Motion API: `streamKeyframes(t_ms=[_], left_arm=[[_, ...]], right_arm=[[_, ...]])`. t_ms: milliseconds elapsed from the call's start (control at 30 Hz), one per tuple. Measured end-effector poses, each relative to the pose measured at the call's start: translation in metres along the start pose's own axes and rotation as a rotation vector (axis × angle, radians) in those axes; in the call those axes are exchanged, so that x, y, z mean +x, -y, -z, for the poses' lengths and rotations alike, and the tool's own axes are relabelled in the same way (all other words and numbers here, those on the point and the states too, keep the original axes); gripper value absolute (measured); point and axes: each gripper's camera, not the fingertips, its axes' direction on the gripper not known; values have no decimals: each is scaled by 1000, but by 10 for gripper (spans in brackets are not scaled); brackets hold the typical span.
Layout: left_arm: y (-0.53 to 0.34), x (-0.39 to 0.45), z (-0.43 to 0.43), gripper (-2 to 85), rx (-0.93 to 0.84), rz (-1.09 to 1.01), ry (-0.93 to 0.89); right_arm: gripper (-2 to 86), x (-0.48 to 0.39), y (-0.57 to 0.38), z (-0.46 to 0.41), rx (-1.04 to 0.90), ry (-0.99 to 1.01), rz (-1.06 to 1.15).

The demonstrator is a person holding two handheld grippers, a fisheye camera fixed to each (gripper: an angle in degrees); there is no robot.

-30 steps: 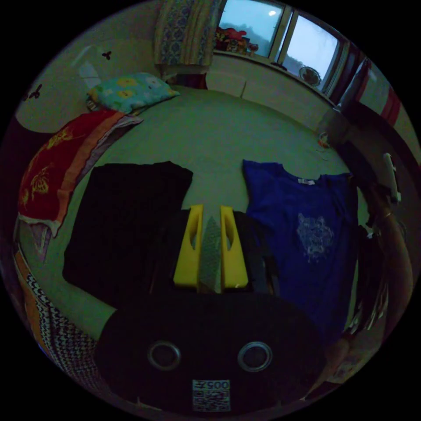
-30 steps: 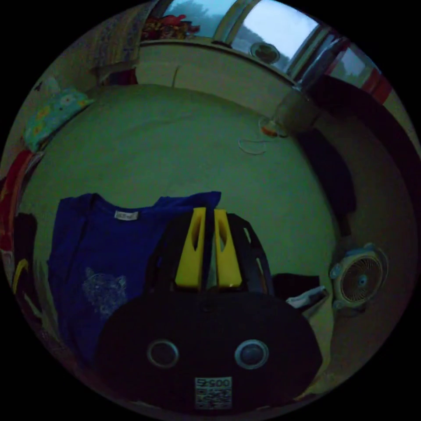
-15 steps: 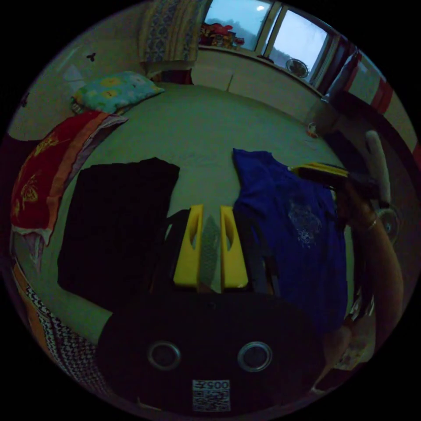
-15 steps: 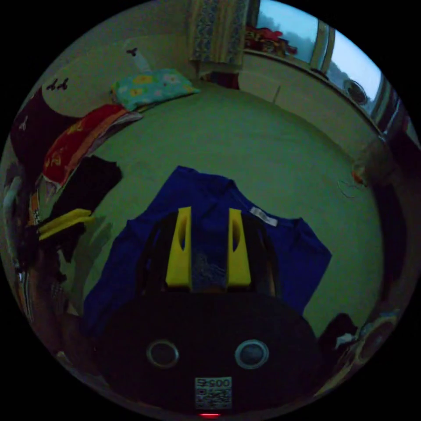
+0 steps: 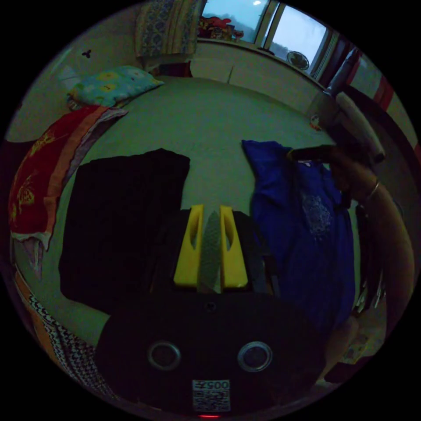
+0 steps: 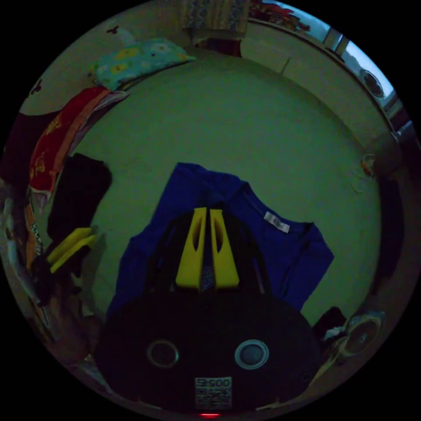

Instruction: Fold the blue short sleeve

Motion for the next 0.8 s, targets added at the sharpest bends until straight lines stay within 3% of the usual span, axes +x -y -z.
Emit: streamKeyframes(t_ms=[200, 267, 400, 467, 533, 600, 800], left_arm=[[9, -8, -18, 72, 13, 0, -14], [11, -9, -27, 73, -4, -8, -18], [15, -13, -36, 73, -4, -10, -1], [16, -18, -40, 72, 2, 1, -27], [16, -19, -44, 72, -2, -5, -28], [16, -20, -48, 73, -9, -15, -4], [17, -30, -52, 72, 7, 15, -36]], right_arm=[[-17, -76, 94, -20, -238, -106, 70], [-16, -93, 111, -15, -187, -140, 70], [-3, -117, 136, 7, 46, 62, 28], [32, -128, 140, 9, 53, 124, 77], [54, -137, 142, 2, -29, 86, 95], [58, -141, 129, 5, 47, -25, 104], [83, -148, 48, -1, 152, 30, 281]])
